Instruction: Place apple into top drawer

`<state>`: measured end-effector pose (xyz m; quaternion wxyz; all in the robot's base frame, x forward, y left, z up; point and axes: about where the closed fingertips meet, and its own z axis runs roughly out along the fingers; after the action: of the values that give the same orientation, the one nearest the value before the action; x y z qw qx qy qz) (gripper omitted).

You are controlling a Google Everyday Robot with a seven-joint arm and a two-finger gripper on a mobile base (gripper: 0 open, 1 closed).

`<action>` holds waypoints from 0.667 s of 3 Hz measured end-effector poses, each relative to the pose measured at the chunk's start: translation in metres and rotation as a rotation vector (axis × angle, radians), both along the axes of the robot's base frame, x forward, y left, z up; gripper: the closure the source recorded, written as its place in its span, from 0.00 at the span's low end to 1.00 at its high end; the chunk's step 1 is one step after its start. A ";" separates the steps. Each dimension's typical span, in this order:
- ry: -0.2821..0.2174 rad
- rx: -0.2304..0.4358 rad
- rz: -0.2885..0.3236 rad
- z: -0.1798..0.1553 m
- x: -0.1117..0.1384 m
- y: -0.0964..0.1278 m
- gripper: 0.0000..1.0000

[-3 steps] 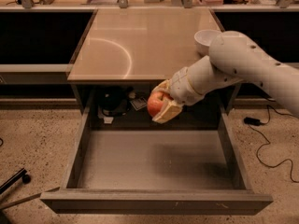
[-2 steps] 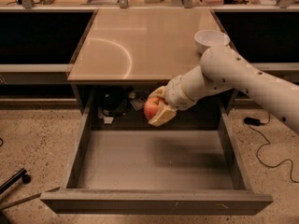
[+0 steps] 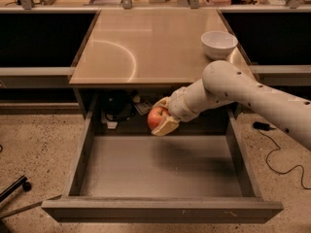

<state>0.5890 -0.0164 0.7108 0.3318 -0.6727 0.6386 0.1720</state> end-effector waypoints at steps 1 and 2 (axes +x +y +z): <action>0.001 0.000 -0.009 -0.009 -0.013 0.001 1.00; 0.008 0.008 -0.055 -0.034 -0.039 -0.006 1.00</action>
Offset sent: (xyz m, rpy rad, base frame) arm -0.0746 -0.0212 -0.0721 0.0161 0.0195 -0.1290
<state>0.5501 -0.0220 0.6771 0.3366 -0.6525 0.6577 0.1682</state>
